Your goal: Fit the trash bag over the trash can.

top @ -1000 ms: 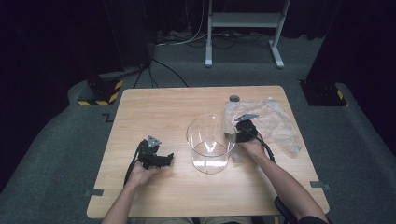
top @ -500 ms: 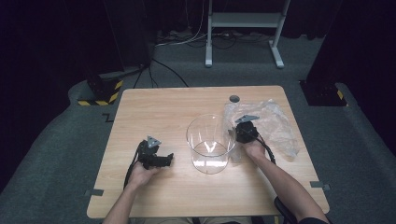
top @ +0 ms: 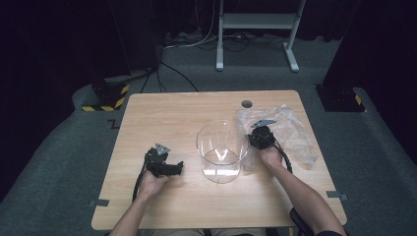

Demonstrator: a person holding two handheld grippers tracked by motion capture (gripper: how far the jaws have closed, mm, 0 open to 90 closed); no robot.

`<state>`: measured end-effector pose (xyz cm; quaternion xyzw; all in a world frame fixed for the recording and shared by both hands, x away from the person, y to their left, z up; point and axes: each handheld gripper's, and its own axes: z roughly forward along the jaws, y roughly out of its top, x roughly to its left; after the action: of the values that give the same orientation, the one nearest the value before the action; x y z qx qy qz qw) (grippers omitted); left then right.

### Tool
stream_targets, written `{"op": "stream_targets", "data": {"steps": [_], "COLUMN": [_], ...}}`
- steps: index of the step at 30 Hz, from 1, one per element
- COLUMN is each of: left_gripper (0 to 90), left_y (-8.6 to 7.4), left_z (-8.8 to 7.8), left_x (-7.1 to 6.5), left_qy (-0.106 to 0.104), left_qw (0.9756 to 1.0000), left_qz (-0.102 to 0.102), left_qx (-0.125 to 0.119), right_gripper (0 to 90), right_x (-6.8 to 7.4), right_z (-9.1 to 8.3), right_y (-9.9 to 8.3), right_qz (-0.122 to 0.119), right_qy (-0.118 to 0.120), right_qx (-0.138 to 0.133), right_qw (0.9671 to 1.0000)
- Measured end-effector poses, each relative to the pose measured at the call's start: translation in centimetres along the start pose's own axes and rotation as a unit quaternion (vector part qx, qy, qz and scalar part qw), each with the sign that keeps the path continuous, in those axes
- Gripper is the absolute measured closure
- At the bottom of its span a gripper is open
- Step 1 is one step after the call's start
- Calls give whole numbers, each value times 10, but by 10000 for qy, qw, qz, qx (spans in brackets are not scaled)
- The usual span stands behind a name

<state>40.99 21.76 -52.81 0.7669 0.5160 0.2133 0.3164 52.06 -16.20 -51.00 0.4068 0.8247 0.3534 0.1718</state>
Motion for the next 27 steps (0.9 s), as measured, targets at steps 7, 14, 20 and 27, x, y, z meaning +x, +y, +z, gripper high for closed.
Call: {"op": "stream_targets", "data": {"steps": [7,14,20,27], "left_gripper": [9,152,185,232], "left_y": [10,23,37,56], "left_z": [3,6,12,17], "left_x": [1,1,7,4], "left_qy": [-20,-110,-500,-689], "left_qw": [9994,9987,9967,9947], "left_qz": [50,118,-377,-634], "left_qx": [335,477,525,420], "right_gripper": [886,888,893,895], "right_x": [-9,-14,-14,-13], "right_z": [-20,-41,-67,-99], "right_y": [3,1,-3,-10], "right_qz": [371,464,458,404], "right_qy": [203,276,299,318], "right_qx": [-357,-601,-869,-1177], "right_qw": [9985,9967,9947,9917]}}
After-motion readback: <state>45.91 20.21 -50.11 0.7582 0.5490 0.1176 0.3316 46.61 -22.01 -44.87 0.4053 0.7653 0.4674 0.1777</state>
